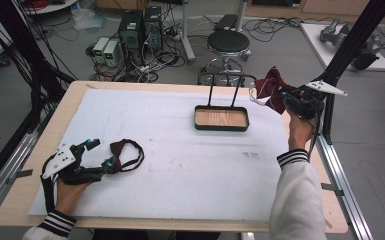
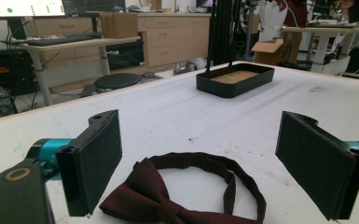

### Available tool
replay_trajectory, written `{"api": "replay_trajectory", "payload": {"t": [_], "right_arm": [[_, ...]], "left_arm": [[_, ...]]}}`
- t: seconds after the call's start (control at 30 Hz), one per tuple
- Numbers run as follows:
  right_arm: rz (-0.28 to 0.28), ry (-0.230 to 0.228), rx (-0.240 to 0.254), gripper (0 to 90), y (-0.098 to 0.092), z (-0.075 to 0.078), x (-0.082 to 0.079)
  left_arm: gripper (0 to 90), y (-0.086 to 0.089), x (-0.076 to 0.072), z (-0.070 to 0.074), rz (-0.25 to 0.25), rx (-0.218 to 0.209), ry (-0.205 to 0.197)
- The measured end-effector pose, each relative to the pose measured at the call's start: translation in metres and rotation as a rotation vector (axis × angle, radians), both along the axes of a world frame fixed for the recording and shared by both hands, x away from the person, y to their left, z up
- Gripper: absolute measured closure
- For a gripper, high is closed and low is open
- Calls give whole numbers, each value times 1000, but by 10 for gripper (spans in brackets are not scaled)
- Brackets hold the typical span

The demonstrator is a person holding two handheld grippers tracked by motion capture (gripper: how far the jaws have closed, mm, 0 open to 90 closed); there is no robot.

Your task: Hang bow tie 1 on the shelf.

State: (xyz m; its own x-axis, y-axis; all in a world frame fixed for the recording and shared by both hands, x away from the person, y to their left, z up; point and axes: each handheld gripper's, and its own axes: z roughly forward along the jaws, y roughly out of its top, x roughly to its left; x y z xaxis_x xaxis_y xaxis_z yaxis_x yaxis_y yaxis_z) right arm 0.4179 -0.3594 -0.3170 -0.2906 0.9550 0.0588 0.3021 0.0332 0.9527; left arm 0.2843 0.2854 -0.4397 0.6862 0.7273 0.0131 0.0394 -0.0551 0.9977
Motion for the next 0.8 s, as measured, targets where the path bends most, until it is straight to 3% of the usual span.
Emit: {"api": "replay_trajectory", "payload": {"t": [0.03, 0.2, 0.37, 0.8], "right_arm": [[-5, 40, -9, 820, -1, -3, 1], [10, 68, -36, 819, 1, -9, 1], [28, 105, -108, 817, 5, -13, 2], [85, 150, -110, 816, 27, -23, 15]], "left_arm": [[148, -1, 0, 0, 0, 1, -3], [148, -2, -1, 1, -5, 4, -3], [149, -3, -2, 2, -6, 4, -4], [149, -4, -2, 5, -7, 7, -8]]}}
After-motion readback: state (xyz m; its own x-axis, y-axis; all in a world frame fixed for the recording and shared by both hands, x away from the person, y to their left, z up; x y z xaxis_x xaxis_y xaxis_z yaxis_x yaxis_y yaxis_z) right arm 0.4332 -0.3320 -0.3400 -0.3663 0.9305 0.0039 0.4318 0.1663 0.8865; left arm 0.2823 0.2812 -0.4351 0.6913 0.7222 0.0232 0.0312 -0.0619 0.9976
